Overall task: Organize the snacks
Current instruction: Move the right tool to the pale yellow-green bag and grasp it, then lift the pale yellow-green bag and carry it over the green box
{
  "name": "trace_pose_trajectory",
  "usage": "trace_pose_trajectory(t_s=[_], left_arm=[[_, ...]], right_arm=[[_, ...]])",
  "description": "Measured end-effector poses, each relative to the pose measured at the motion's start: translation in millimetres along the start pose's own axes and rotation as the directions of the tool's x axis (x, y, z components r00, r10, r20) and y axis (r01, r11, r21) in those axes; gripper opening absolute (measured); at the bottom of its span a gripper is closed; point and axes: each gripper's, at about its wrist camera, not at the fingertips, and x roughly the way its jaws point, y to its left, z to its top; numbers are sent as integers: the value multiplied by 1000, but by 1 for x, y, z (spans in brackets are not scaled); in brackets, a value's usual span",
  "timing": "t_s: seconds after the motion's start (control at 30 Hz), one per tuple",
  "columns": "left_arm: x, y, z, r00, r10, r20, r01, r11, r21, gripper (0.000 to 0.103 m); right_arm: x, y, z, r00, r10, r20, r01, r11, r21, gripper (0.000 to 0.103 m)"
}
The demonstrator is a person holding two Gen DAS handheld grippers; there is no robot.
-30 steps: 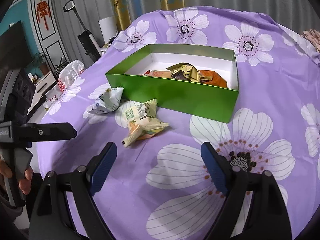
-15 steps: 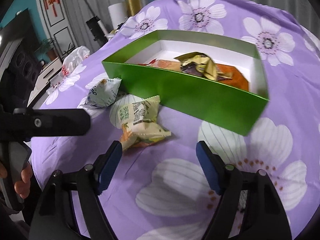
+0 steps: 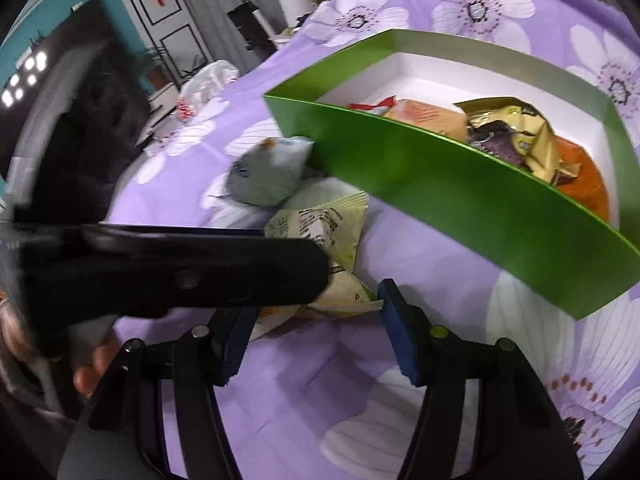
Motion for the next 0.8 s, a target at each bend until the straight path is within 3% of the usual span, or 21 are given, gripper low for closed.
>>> trace_pose_trajectory(t_s=[0.3,0.5,0.63,0.7,0.77,0.8], left_arm=[[0,2,-1,1000,8,-2,-8,1000,-5,101],[6,-5,-2,998,55,-18,-54,998,32,101],[9,-9,-3,997,75,-12,-74,996,48,100],[9,-9,-2,997,79,-9,-78,995,55,95],[7,-4,-1,998,69,-8,-69,996,53,79],[7,-1,-2,998,65,-10,-65,997,49,77]], right_arm=[[-14,-14,-2,998,-60,-6,59,996,-66,64],[-1,-11,0,996,-58,-73,45,985,-166,63],[17,8,6,994,-21,-108,-6,969,-247,61],[24,14,8,993,-2,-116,-28,967,-254,61],[28,19,9,994,10,-108,-36,968,-247,58],[29,20,9,995,6,-101,-30,970,-240,56]])
